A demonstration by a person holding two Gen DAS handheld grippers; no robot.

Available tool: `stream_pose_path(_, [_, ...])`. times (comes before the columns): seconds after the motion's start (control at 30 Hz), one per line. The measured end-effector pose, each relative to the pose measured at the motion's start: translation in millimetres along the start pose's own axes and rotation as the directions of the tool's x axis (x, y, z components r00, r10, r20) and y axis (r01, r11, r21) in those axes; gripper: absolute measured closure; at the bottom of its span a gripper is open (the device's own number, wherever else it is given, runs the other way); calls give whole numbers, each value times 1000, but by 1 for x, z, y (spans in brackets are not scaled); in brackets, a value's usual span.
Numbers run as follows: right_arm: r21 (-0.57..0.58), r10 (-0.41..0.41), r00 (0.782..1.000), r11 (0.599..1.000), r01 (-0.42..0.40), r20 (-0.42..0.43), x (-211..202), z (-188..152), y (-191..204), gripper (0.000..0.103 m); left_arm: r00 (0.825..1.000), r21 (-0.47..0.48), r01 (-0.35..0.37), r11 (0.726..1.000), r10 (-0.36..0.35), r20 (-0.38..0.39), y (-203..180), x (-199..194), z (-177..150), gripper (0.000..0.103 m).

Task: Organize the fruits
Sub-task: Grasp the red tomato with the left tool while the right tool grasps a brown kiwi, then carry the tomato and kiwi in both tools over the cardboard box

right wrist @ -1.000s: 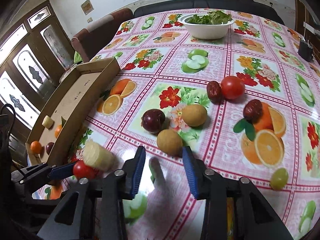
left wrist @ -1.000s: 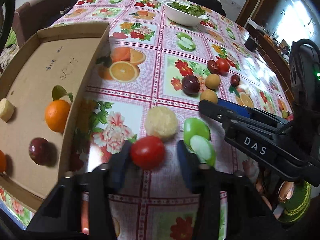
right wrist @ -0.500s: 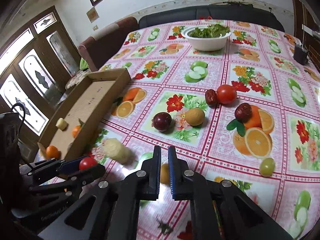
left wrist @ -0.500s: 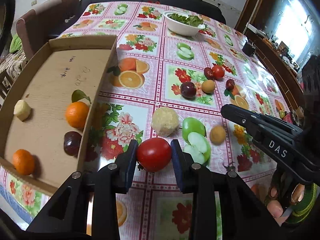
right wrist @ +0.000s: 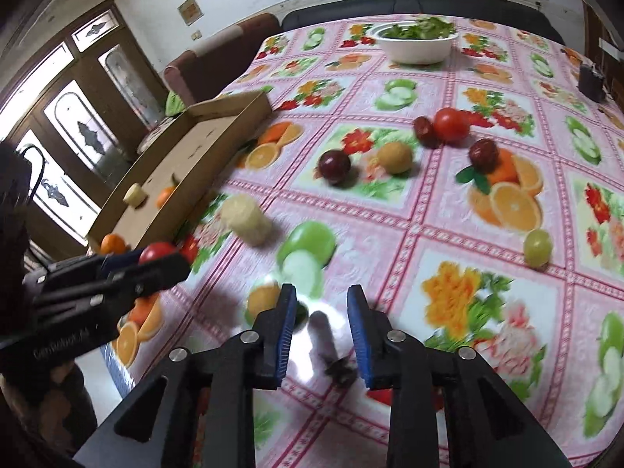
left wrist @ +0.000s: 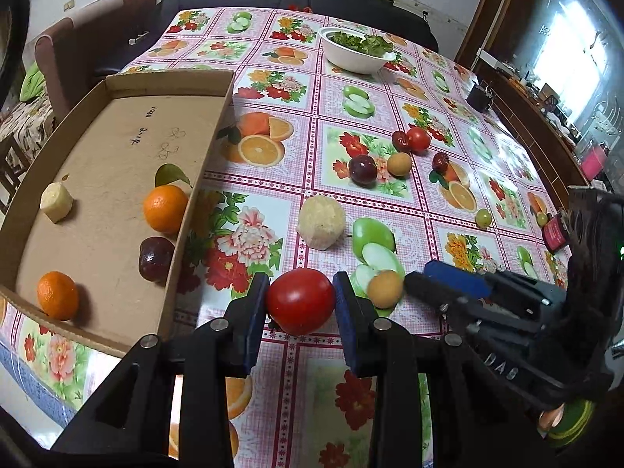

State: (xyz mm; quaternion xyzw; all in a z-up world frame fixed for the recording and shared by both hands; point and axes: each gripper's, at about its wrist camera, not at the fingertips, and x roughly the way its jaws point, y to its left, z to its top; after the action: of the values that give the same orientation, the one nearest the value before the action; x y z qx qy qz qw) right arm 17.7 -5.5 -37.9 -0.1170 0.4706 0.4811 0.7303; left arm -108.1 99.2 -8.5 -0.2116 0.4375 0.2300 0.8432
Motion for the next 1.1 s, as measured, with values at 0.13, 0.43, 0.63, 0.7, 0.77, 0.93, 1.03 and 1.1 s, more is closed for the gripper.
stream_pose_path(0.13, [-18, 25, 1000, 1000, -25, 3, 4, 1, 14, 73, 1000, -2, -7, 1000, 7, 5, 5, -5, -2, 72])
stream_pose_path(0.43, [-92, 42, 999, 995, -42, 6, 19, 17, 49, 63, 999, -40, -31, 999, 32, 18, 27, -15, -6, 72])
stream_pose_path(0.63, [-139, 72, 997, 987, -75, -26, 31, 16, 69, 65, 999, -51, -35, 998, 37, 27, 35, -20, -6, 72])
stream_pose_path(0.7, [-155, 50, 998, 986, -57, -48, 40, 13, 73, 71, 999, -51, -36, 998, 37, 28, 35, -20, -6, 72])
stream_pose_path(0.77, [-146, 45, 998, 988, -51, -46, 43, 12, 70, 78, 999, -50, -34, 998, 36, 29, 35, -20, -5, 72])
stream_pose_path(0.93, [-133, 29, 1000, 991, -28, 3, 24, 16, 64, 78, 998, -40, -45, 998, 46, 37, 32, -21, -3, 72])
stream_pose_path(1.03, [-130, 34, 998, 991, -28, 43, 8, 22, 63, 78, 998, -38, -46, 998, 48, 43, 31, -23, -1, 72])
stream_pose_path(1.1, [-131, 39, 997, 991, -30, 65, 0, 27, 65, 78, 997, -37, -51, 998, 53, 49, 31, -24, 0, 72])
